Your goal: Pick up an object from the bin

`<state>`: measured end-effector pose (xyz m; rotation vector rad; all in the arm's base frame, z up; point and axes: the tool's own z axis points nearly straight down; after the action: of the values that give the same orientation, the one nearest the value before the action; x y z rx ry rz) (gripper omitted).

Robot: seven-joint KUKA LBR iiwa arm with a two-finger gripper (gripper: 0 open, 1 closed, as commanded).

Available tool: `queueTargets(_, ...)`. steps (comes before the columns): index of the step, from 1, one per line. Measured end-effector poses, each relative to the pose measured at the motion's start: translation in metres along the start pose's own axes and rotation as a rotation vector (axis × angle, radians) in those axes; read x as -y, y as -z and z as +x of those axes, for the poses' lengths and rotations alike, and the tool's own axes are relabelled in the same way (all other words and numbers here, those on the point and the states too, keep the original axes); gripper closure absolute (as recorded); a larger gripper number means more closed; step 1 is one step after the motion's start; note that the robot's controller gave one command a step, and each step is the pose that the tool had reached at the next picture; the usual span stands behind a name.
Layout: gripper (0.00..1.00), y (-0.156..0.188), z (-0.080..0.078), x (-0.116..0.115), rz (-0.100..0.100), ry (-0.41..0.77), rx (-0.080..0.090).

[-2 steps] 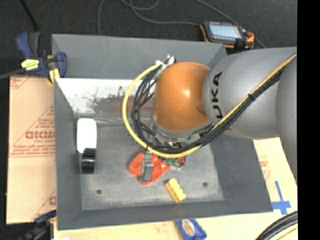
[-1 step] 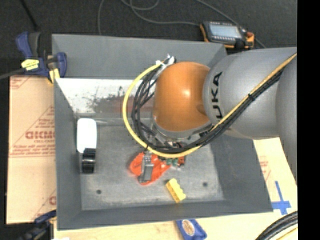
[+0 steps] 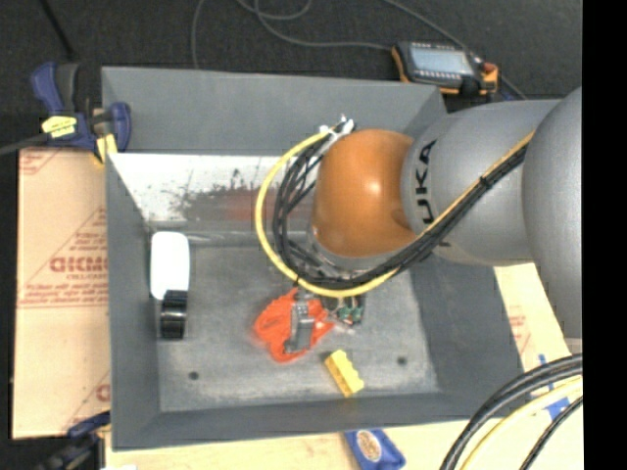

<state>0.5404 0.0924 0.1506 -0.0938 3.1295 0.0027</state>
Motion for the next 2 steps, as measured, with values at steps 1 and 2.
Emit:
queueTargets(1,0.00,-0.042,-0.015,0.011,0.004,0.064,-0.008)
queueTargets(2,1.00,-0.074,-0.037,0.047,0.000,-0.105,-0.005)
